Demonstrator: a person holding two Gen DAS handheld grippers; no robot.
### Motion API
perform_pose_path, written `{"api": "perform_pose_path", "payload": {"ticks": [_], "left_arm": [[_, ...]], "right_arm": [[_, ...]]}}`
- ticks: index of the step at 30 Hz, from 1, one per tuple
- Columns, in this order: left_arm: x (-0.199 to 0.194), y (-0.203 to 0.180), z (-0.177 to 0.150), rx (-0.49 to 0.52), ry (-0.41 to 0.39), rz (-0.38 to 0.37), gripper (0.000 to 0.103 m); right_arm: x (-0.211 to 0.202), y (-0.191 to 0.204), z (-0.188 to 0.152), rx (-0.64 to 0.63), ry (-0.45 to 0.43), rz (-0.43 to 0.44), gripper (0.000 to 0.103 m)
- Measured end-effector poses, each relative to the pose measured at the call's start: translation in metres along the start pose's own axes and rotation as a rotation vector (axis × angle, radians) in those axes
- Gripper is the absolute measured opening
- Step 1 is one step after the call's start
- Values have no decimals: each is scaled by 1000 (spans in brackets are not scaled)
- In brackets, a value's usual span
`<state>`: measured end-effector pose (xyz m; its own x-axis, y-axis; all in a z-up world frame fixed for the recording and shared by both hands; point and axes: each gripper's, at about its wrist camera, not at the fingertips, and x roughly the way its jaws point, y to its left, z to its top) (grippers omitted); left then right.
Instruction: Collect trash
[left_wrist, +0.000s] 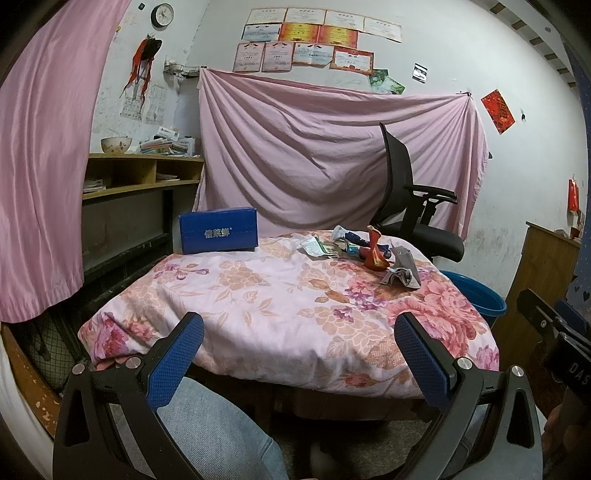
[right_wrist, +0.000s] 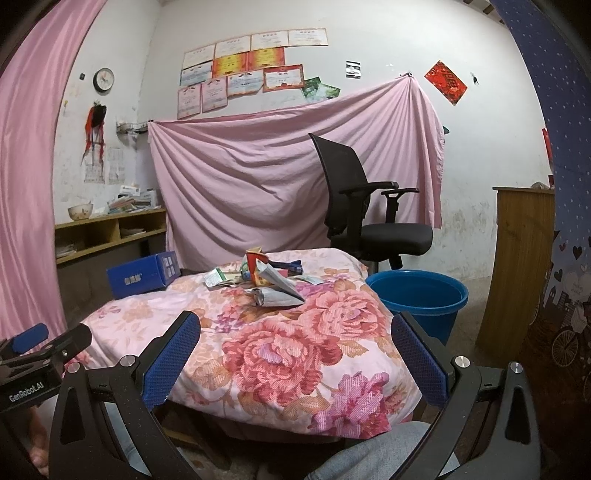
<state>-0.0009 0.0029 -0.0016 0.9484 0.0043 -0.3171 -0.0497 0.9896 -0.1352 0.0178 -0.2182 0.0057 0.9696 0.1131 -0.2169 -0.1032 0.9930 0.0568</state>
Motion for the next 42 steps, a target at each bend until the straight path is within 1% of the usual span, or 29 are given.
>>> {"api": "perform_pose_path", "payload": {"ticks": [42], "left_arm": [[-1,-8,1,4,-2,1,101]], "right_arm": [[-1,-1,0,-1,1,1,103]]}}
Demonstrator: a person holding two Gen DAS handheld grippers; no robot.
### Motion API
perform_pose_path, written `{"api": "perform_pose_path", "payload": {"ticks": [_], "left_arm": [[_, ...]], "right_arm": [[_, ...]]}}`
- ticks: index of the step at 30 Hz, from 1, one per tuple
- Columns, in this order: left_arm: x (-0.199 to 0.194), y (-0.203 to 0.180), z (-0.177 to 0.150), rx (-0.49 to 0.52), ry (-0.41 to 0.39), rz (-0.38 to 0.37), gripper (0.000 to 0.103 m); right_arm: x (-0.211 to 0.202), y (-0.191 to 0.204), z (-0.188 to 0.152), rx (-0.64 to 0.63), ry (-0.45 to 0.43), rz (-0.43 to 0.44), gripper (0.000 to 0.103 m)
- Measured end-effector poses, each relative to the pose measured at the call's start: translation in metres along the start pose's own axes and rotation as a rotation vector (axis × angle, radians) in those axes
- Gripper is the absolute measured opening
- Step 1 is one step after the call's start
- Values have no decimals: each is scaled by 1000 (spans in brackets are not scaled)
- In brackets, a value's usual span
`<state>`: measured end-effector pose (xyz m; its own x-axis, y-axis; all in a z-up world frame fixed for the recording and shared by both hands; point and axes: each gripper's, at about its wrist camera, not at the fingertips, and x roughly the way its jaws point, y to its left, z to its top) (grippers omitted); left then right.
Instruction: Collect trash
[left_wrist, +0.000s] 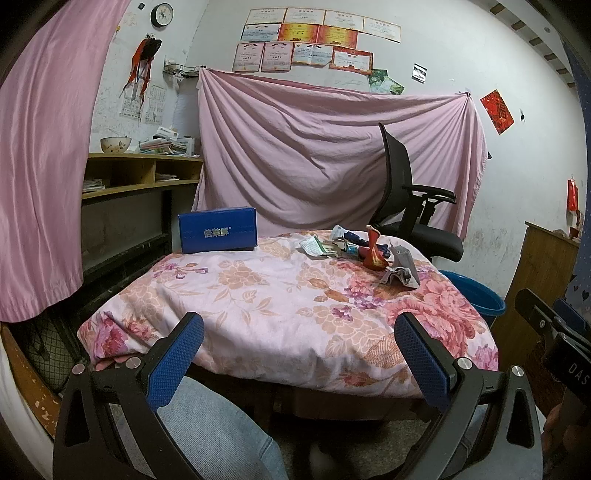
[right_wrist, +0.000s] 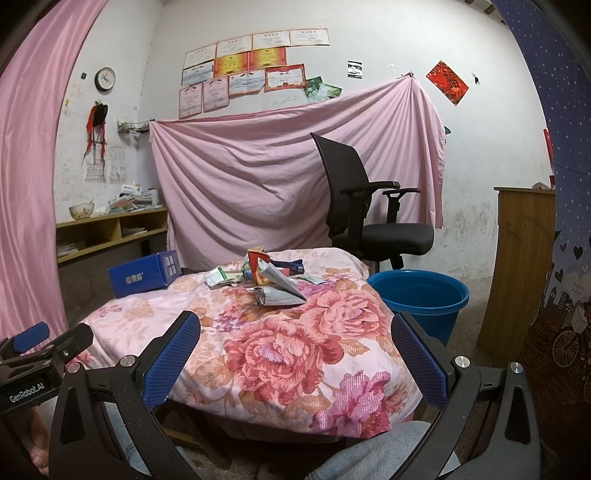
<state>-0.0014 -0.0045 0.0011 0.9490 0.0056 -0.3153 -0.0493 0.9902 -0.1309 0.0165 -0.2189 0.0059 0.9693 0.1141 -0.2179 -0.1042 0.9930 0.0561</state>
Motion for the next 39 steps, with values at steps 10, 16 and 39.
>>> {"api": "perform_pose_path", "payload": {"ticks": [10,16,39], "left_arm": [[0,0,0,1,2,0,101],[1,-1,0,-3,6,-3,101],[92,-26,66,31,-82,-76,101]], "right_arm": [[0,1,0,1,-1,1,103],[0,2,1,2,2,4,103],[93,-39,62,-44,-70,30,103]]}}
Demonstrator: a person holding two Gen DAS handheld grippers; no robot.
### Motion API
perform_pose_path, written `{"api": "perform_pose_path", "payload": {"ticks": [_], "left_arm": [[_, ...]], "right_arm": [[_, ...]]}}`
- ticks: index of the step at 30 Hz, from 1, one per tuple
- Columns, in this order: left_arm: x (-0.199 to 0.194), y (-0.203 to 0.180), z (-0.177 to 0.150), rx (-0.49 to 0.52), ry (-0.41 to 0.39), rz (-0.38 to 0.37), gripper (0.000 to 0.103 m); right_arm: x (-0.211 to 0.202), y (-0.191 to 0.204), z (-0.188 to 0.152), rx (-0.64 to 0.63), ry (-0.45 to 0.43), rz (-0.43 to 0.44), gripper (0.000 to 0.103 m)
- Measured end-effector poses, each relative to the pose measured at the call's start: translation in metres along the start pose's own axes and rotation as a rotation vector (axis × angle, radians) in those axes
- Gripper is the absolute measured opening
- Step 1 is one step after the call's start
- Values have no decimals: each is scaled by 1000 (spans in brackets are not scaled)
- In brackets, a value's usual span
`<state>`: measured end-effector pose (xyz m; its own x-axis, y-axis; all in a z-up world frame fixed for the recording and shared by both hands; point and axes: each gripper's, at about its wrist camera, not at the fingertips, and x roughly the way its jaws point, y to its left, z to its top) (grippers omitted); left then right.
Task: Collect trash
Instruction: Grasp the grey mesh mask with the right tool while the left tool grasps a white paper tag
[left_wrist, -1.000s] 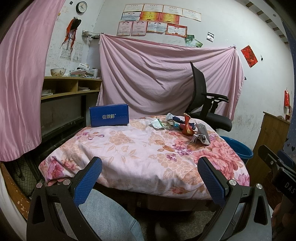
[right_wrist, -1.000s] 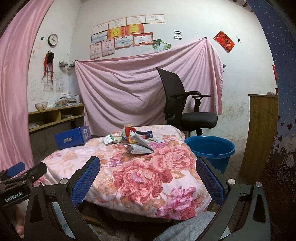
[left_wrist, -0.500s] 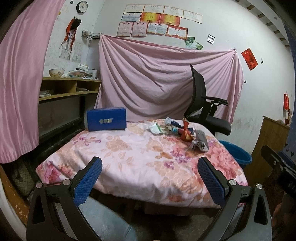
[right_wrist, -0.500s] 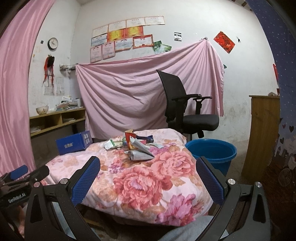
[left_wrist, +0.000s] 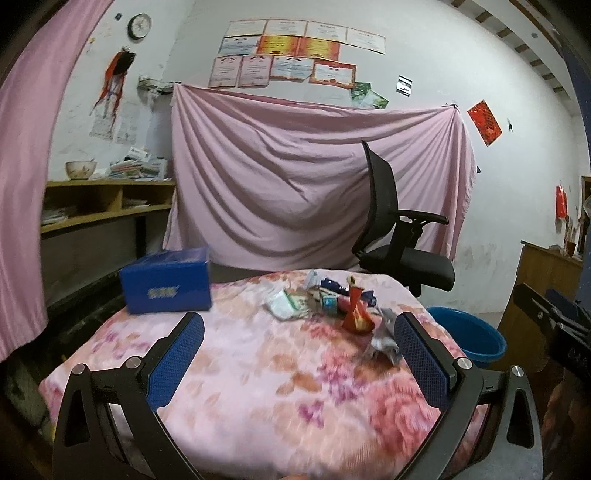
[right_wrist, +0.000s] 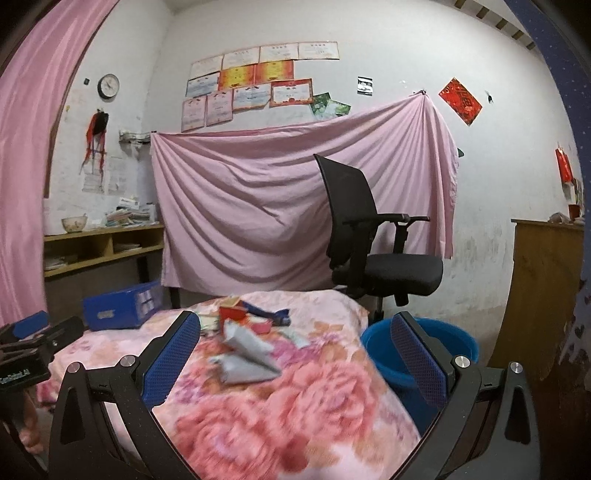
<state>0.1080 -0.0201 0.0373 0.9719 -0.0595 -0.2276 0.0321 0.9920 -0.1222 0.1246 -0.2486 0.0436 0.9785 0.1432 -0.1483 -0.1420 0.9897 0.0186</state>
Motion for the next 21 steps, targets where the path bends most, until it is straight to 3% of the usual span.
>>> {"api": "perform_pose_path", "payload": {"ticks": [6,10,15,21], "left_arm": [[58,1,5,67,15,-3,101],[97,18,10,65,49,-3,101],[140,43,14,38,131,11,101],[182,61,5,-24,285,-8,100]], "right_arm": [[50,-16,4,18,39,10,103],[79,-16,1,29,98,61,103],[118,-3,-14,53,265,147,103],[158,17,-31,61,467,218,103]]}}
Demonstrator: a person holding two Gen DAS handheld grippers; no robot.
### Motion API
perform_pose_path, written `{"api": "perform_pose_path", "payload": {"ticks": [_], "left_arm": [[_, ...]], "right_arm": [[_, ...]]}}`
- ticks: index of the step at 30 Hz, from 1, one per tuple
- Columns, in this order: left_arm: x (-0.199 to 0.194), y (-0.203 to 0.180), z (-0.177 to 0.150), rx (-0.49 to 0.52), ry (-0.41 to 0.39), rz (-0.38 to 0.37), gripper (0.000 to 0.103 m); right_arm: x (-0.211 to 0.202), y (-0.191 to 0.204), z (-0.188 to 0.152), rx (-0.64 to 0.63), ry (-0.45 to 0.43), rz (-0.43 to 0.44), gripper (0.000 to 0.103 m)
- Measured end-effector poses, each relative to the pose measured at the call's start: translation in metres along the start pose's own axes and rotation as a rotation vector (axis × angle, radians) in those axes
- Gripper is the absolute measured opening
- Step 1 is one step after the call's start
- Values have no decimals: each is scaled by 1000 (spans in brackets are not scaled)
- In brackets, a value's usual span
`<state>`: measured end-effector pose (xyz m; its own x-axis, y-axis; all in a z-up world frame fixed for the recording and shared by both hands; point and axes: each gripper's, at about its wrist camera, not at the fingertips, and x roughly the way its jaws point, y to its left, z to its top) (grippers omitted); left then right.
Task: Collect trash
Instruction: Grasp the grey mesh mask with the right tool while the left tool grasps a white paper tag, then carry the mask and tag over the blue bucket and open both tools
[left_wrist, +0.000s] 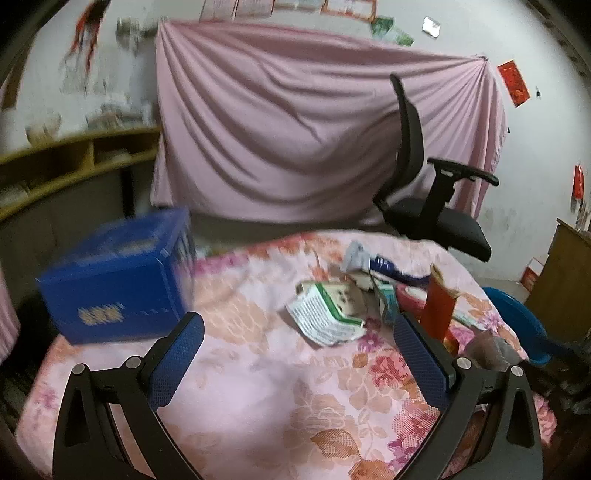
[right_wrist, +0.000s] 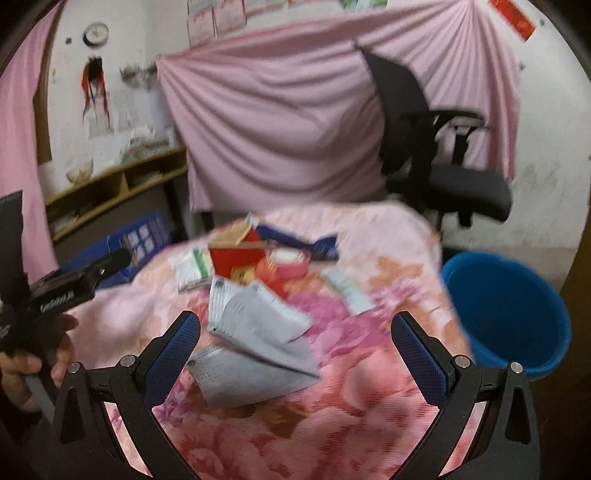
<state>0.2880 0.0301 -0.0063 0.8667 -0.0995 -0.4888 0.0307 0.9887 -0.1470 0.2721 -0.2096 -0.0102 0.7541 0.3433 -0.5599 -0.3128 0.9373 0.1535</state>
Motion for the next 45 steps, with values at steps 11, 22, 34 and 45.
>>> {"api": "perform_pose_path", "payload": {"ticks": [11,22,34,45], "left_arm": [[68,9,-1,-123,283,-126,60],[82,9,6,-188,305,-100,25],[76,13,7,-223,253,-170,2],[26,-19,2,-109,65,-149,0]], "right_arm": [[37,-1,-10,52,161,67,66],[40,4,-9,3,168,75,36],[32,11,-13,-18,120,94,15],[11,5,-9,14,-1,146,12]]}}
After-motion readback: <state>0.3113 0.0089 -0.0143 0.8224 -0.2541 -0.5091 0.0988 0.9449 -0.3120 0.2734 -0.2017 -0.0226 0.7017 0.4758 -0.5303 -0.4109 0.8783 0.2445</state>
